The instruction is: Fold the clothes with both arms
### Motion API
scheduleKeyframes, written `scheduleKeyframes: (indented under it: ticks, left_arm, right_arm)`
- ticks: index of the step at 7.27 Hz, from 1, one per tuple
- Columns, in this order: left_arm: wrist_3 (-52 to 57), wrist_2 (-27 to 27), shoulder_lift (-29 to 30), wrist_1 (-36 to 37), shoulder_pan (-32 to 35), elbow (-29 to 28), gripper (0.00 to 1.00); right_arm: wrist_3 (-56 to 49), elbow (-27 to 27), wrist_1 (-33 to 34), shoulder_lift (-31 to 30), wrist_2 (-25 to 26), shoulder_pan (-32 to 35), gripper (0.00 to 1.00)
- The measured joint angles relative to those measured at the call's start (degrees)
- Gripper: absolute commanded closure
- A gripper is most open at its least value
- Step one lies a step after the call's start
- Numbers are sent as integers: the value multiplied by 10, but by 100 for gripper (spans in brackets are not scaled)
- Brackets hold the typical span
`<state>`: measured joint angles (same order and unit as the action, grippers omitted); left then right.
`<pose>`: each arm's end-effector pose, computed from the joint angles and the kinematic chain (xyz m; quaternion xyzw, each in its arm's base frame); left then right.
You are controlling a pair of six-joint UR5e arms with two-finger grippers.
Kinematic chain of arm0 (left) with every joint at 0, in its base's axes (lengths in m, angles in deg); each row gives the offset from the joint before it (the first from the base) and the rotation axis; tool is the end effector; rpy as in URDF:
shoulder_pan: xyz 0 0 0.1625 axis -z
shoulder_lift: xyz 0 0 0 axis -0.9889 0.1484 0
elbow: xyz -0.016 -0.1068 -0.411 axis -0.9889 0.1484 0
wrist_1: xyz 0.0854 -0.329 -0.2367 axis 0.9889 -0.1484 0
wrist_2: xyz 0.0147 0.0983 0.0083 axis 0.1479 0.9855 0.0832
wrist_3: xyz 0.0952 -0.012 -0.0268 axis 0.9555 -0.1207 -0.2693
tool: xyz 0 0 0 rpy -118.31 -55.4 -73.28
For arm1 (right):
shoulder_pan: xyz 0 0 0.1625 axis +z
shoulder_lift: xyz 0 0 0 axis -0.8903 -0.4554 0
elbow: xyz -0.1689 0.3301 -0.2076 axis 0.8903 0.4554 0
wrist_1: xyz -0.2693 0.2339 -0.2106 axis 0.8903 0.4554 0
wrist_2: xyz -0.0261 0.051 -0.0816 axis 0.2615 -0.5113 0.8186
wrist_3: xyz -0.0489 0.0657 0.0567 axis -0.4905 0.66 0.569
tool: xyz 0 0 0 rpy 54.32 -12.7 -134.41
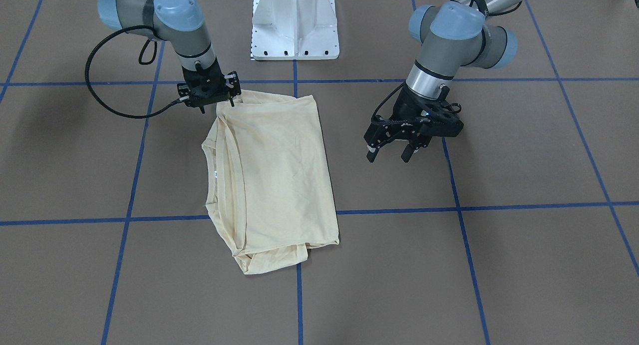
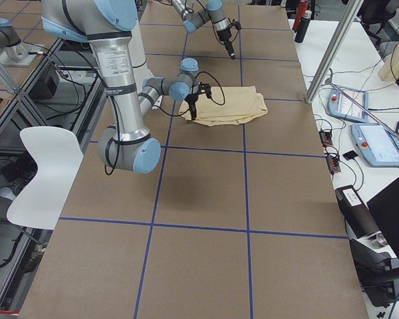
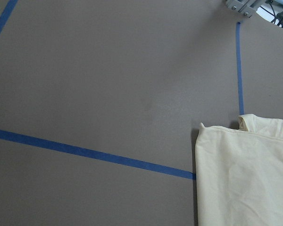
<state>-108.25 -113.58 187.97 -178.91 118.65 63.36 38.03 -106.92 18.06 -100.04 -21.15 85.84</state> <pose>0.4213 -0.4696 0.2843 0.1540 0.5202 -0.1749 0.8216 -0.4931 -0.3285 0.3162 0.0719 -0.3788 -0.1081 0.9163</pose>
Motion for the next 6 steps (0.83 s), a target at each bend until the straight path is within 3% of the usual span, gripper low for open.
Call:
scheduleKeyframes:
  ticks: [3, 6]
  left_arm:
    - [1, -1, 1, 1, 0, 0, 0]
    - [1, 0, 1, -2, 0, -7, 0]
  right_arm:
    - [-13, 63, -4, 64, 41, 11, 0]
    - [-20, 89, -5, 72, 49, 24, 0]
